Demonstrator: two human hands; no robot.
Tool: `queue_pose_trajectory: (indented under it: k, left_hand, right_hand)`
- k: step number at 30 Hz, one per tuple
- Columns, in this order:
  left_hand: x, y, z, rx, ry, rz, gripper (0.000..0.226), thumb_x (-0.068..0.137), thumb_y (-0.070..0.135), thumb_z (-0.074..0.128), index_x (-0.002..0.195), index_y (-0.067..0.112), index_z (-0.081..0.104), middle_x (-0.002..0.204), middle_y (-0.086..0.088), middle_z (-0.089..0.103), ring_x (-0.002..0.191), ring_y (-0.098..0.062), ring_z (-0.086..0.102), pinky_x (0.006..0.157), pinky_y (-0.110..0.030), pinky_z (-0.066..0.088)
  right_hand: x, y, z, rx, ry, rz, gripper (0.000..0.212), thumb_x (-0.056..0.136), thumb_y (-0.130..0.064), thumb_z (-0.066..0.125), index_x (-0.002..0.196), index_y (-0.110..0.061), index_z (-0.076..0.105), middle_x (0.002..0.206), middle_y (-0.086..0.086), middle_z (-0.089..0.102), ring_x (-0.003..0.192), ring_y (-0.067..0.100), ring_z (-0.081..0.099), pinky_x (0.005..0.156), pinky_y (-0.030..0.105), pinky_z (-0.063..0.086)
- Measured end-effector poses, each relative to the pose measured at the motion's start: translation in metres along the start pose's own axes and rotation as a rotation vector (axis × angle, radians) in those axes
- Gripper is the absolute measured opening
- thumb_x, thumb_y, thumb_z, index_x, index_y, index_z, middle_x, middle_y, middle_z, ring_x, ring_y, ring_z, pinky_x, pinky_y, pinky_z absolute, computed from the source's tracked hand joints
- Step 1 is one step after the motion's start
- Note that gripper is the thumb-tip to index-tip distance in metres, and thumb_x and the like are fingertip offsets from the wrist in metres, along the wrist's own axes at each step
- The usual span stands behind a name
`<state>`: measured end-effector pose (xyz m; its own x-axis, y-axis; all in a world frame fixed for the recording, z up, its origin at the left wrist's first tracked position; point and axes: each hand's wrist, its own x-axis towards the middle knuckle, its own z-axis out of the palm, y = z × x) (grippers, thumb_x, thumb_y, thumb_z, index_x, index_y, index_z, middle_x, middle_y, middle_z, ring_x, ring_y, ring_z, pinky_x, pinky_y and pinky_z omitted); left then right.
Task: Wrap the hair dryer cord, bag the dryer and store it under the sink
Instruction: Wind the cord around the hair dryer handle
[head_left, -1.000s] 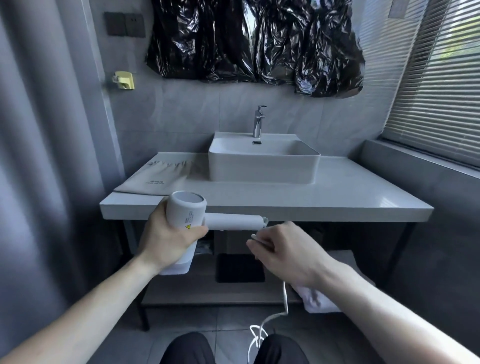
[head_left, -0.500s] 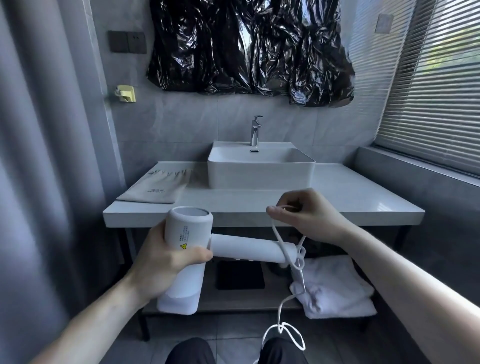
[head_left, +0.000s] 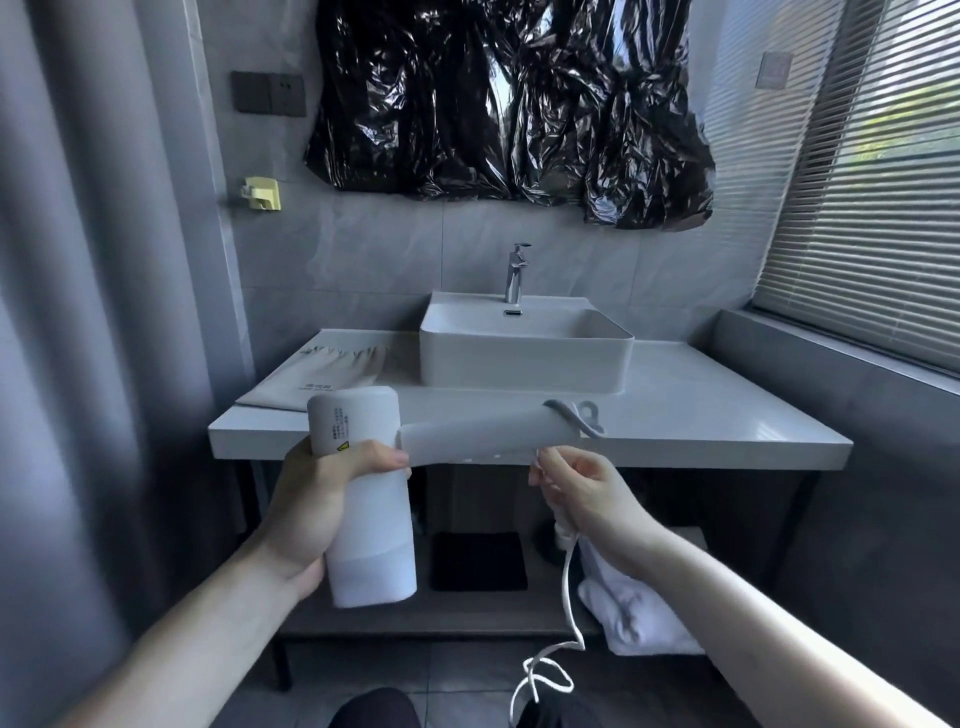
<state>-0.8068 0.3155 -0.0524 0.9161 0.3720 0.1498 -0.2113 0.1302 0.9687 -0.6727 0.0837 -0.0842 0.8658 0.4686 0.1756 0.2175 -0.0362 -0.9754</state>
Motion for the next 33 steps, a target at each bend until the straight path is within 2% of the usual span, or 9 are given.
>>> queue_pose_trajectory:
  k: [5,11,15,22,25,28,29,31,33]
  left_hand:
    - [0.01,0.001,0.002,-0.037,0.094,0.008,0.047,0.045,0.03,0.085,0.086,0.01,0.074,0.084,-0.019,0.068,0.07,-0.033,0.065,0.057,-0.037,0.056]
    - [0.019,0.008,-0.004,-0.059,0.178,-0.001,0.049,0.049,0.027,0.086,0.093,0.009,0.073,0.086,-0.017,0.069,0.067,-0.03,0.066,0.058,-0.036,0.057]
    - [0.028,0.015,-0.009,-0.065,0.294,0.055,0.034,0.06,0.02,0.083,0.091,0.011,0.073,0.087,-0.013,0.069,0.067,-0.027,0.065,0.052,-0.031,0.056]
    - [0.032,0.001,-0.018,0.096,0.351,0.146,0.027,0.056,0.018,0.086,0.075,0.016,0.067,0.057,0.01,0.067,0.052,-0.015,0.064,0.044,-0.027,0.052]
    - [0.03,-0.003,-0.021,0.151,0.329,0.153,0.029,0.056,0.018,0.086,0.076,0.015,0.066,0.056,0.011,0.068,0.047,-0.008,0.064,0.042,-0.026,0.052]
    - [0.028,-0.005,-0.022,0.233,0.31,0.144,0.035,0.055,0.021,0.087,0.084,0.014,0.069,0.062,0.01,0.071,0.053,-0.01,0.066,0.048,-0.029,0.054]
    - [0.028,-0.007,-0.022,0.255,0.305,0.148,0.037,0.055,0.022,0.087,0.087,0.014,0.069,0.064,0.01,0.072,0.055,-0.01,0.067,0.051,-0.029,0.055]
    - [0.026,-0.008,-0.02,0.284,0.289,0.18,0.036,0.057,0.021,0.088,0.087,0.014,0.07,0.065,0.011,0.075,0.056,-0.007,0.069,0.053,-0.029,0.056]
    - [0.026,-0.011,-0.018,0.331,0.262,0.216,0.033,0.062,0.013,0.093,0.086,0.015,0.071,0.067,0.012,0.077,0.057,-0.005,0.069,0.057,-0.029,0.055]
  right_hand:
    - [-0.009,0.003,0.004,-0.15,-0.022,-0.059,0.056,0.113,-0.044,0.042,0.073,-0.014,0.067,0.056,-0.002,0.037,0.046,0.008,0.031,0.047,0.023,0.026]
    - [-0.032,0.009,0.004,-0.402,-0.094,-0.011,0.045,0.109,-0.044,0.047,0.069,-0.025,0.056,0.059,-0.009,0.046,0.058,0.013,0.038,0.058,0.034,0.034]
    - [-0.051,0.001,0.005,-0.699,-0.182,-0.114,0.04,0.109,-0.039,0.047,0.071,-0.026,0.049,0.059,-0.007,0.043,0.057,0.007,0.036,0.061,0.027,0.034]
    - [-0.062,-0.038,0.004,-0.681,-0.151,-0.25,0.043,0.109,-0.038,0.052,0.068,-0.024,0.056,0.054,-0.006,0.041,0.053,0.008,0.035,0.054,0.026,0.03]
    - [-0.062,-0.05,0.001,-0.681,-0.108,-0.297,0.043,0.108,-0.038,0.053,0.071,-0.017,0.058,0.055,-0.005,0.044,0.053,0.009,0.037,0.055,0.032,0.034]
    - [-0.061,-0.055,-0.005,-0.635,-0.071,-0.319,0.043,0.108,-0.038,0.055,0.069,-0.018,0.053,0.057,-0.004,0.044,0.056,0.027,0.046,0.056,0.044,0.043]
    - [-0.061,-0.057,-0.007,-0.621,-0.055,-0.328,0.043,0.107,-0.036,0.056,0.069,-0.018,0.052,0.057,-0.005,0.043,0.055,0.027,0.045,0.057,0.045,0.046]
    - [-0.059,-0.061,-0.01,-0.601,-0.018,-0.356,0.042,0.107,-0.033,0.06,0.07,-0.013,0.054,0.058,-0.009,0.041,0.055,0.011,0.037,0.056,0.037,0.041]
    - [-0.055,-0.067,-0.014,-0.536,0.008,-0.355,0.04,0.106,-0.031,0.063,0.074,-0.008,0.059,0.059,-0.011,0.039,0.056,0.004,0.033,0.054,0.024,0.031]
